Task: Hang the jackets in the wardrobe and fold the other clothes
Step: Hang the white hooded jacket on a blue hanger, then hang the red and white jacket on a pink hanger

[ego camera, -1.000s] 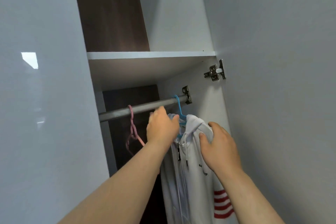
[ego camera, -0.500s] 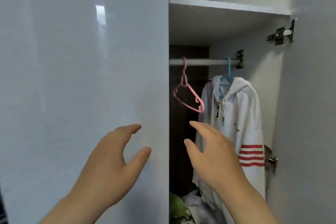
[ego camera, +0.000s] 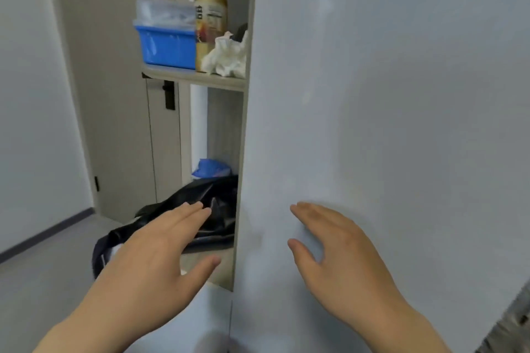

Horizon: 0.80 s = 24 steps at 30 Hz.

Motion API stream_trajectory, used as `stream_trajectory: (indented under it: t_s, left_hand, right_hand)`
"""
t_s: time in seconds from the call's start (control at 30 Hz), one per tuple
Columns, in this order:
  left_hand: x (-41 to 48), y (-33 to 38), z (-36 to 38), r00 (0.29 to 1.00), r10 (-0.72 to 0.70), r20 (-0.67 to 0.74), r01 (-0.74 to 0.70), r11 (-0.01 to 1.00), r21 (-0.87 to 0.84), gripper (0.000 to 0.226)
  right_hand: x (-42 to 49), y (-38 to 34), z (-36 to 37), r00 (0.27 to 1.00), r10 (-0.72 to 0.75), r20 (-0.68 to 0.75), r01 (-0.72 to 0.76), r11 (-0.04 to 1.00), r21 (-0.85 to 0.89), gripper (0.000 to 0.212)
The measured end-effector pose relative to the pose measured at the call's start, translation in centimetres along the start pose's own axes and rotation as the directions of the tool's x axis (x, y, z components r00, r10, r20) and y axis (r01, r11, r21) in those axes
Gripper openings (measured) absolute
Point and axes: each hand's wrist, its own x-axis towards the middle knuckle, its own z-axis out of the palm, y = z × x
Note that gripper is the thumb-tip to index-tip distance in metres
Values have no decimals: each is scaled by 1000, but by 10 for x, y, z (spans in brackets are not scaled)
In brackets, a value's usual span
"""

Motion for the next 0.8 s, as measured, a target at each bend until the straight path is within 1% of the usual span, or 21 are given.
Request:
stream_trajectory:
  t_s: [0.13,0.2,0.27,0.37,0.47,0.53,0.57,0.67,0.73,0.8]
  left_hand:
    - [-33,-55,-8,985,-153,-83,150,988,-43,73]
    - [-54,-77,-7,969,-215,-123,212,977,-37,69]
    - [-77,-98,-7,952,-279,-124,279,960,-17,68]
    - [-103,-122,-15,921,-375,-109,380,924,30,75]
    - [-129,-143,-28,872,-478,-102,487,868,95,75]
    - [-142,-154,-36,837,-538,-104,548,823,150,74]
    - [-148,-159,-39,820,-563,-103,573,802,171,79]
    - [-164,-177,-45,783,-613,-106,621,760,190,82]
    - [-169,-197,-44,756,-647,-100,651,728,214,78]
    - [-168,-224,-37,720,-690,-70,681,684,263,71]
  right_hand:
    - [22,-34,49,993,-95,69,91,994,59,52]
    - [25,-50,72,983,-150,102,142,986,85,52]
    - [29,-68,96,965,-218,146,203,973,108,53]
    - [37,-90,124,938,-290,188,261,951,163,54]
    - [46,-114,154,917,-354,186,310,923,228,53]
    - [51,-131,174,901,-403,160,356,899,256,45]
    - [52,-140,185,894,-426,140,378,884,274,42]
    - [60,-165,218,877,-458,146,397,862,316,45]
    - [71,-177,245,856,-478,196,390,847,361,45]
    - [82,-185,278,852,-478,214,370,838,401,44]
